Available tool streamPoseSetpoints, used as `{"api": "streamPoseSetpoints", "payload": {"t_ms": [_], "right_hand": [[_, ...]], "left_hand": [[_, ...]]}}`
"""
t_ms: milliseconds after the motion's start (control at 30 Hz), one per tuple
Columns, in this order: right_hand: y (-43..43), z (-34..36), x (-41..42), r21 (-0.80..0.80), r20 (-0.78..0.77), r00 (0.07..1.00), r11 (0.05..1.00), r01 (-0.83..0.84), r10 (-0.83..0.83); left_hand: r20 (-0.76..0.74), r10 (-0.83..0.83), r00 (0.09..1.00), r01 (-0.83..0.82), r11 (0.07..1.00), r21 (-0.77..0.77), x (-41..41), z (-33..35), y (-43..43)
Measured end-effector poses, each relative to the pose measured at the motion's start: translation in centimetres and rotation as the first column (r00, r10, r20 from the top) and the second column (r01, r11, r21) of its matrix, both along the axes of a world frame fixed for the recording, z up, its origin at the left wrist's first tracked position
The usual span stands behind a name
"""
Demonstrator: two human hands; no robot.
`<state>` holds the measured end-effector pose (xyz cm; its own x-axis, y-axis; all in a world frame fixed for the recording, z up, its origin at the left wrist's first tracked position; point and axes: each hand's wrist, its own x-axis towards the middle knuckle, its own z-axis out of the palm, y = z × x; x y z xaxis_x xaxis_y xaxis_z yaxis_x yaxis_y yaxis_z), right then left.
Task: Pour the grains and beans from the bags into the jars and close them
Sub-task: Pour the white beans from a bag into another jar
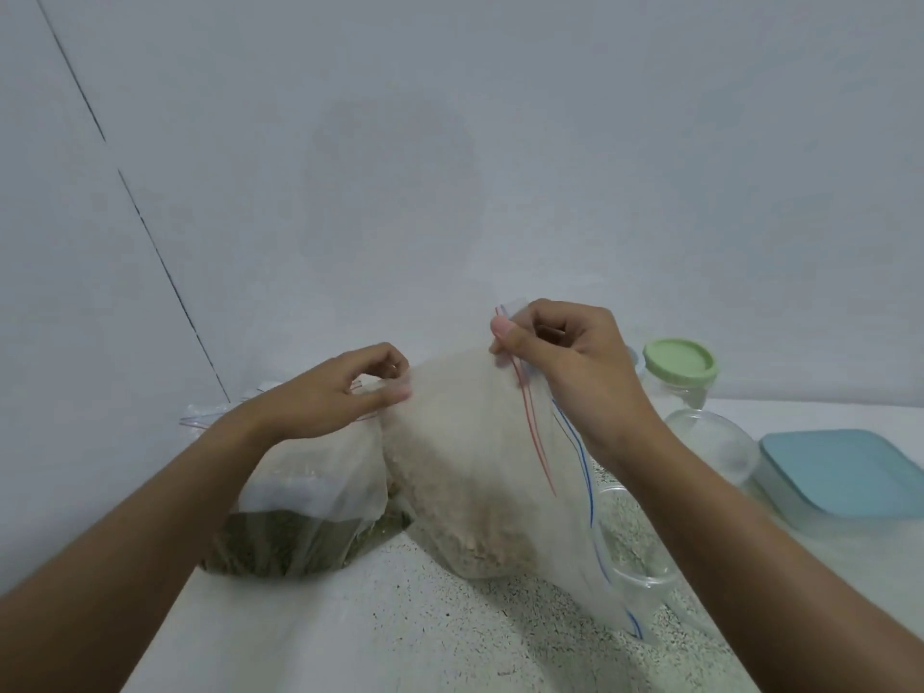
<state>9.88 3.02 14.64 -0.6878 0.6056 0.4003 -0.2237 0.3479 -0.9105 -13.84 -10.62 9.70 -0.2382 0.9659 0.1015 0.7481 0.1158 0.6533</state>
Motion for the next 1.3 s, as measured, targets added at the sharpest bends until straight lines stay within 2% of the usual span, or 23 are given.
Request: {"api": "streamPoseSetpoints", "payload": {"t_ms": [133,233,367,600,733,800,933,1100,1300], "right_hand": [[0.8,-0.5,0.3,0.005,0.016,1.000,1.000,0.002,-0.002],[1.3,-1.0,0.3,0.004,0.013,1.000,1.000,0.012,-0.012],[1.6,-1.5,0.3,0.011,0.011,0.996,0.996,0.084,-0.084],[1.9,-2.5,-0.3,0.075,0.109,0.985,0.990,0.122,-0.130],[1.7,-2.5,-0.6,0.089,0.086,0.987,0.988,0.126,-0.134],[1.5,-2.3,-0.5,0.076,0.059,0.989,0.988,0.133,-0.138],[1.7,-1.6,-0.3,0.027,-0.006,0.990,0.990,0.140,-0.140],[1.5,-0.3,-0.1,0.033,-0.071,0.987,0.988,0.148,-0.145],[1.9,1.6,-0.1,0.044,-0.169,0.971,0.983,0.176,-0.167]], "left_hand": [[-0.225,0.090,0.970,-0.105,0.993,-0.058,-2.5,-2.0,-0.2],[-0.287,0.193,0.938,-0.205,0.979,-0.012,-3.7,-2.9,0.0],[-0.443,0.166,0.881,-0.212,0.976,-0.056,-2.9,-3.6,1.1],[-0.471,0.195,0.860,-0.275,0.955,-0.108,-3.4,-3.8,2.5],[-0.540,0.171,0.824,-0.277,0.953,-0.120,-3.1,-4.0,3.0],[-0.502,0.206,0.840,-0.290,0.952,-0.094,-3.4,-3.9,3.0],[-0.317,0.276,0.907,-0.309,0.949,-0.058,-3.9,-3.2,2.8],[-0.126,0.239,0.963,-0.241,0.970,0.001,-4.9,-1.4,2.6],[0.166,0.229,0.959,-0.256,0.953,0.164,-4.2,1.1,3.3]]}}
